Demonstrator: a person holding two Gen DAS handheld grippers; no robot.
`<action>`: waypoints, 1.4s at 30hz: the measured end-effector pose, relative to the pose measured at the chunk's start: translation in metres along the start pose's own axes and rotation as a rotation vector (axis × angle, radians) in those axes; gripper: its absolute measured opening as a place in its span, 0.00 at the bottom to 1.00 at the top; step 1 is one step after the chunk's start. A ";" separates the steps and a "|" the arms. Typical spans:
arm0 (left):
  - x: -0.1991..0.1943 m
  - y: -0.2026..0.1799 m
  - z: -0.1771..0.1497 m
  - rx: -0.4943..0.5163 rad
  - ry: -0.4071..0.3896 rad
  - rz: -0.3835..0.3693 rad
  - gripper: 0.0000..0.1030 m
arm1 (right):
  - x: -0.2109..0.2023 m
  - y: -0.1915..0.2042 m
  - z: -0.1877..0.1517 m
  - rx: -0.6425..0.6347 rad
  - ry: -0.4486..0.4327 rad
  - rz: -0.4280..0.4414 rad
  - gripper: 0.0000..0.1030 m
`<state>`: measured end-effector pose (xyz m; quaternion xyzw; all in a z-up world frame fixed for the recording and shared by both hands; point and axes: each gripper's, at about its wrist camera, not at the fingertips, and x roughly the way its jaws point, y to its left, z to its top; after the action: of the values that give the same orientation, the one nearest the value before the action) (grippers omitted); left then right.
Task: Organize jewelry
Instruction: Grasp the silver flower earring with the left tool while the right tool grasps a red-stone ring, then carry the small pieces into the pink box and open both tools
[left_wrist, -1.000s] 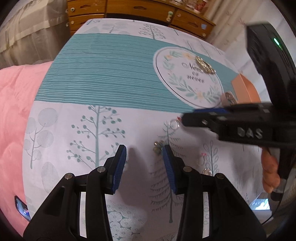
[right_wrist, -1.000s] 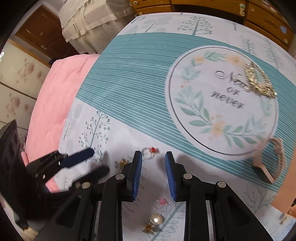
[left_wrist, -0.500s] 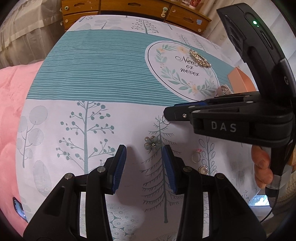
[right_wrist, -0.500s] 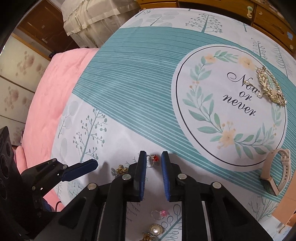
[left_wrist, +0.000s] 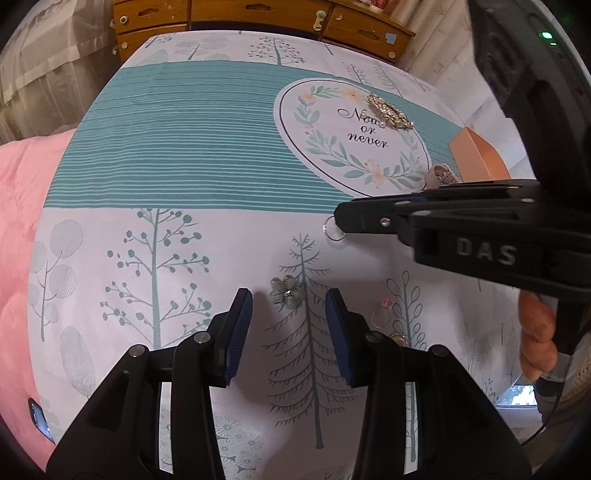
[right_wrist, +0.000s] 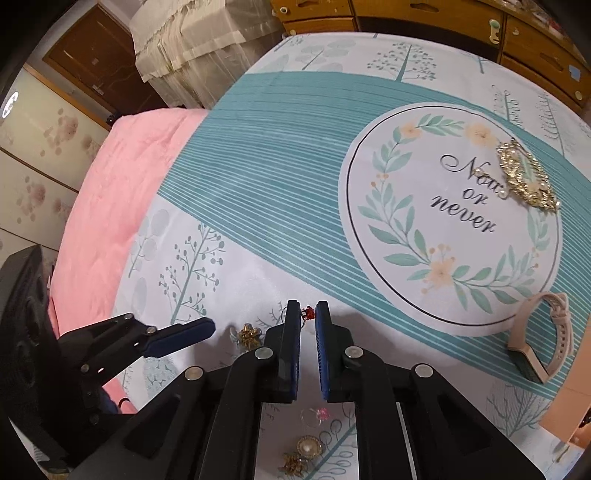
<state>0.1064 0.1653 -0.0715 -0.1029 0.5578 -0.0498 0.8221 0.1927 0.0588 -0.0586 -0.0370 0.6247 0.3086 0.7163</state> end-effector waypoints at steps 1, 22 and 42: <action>0.001 -0.002 0.000 0.005 0.001 0.004 0.37 | -0.005 -0.002 -0.002 0.003 -0.006 0.005 0.08; -0.022 -0.039 0.026 0.009 -0.048 0.019 0.16 | -0.083 -0.041 -0.047 0.064 -0.163 0.046 0.08; -0.018 -0.267 0.111 0.307 -0.160 -0.067 0.17 | -0.229 -0.205 -0.156 0.382 -0.409 -0.167 0.08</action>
<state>0.2117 -0.0788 0.0446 0.0017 0.4725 -0.1534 0.8679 0.1502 -0.2655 0.0501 0.1104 0.5088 0.1265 0.8444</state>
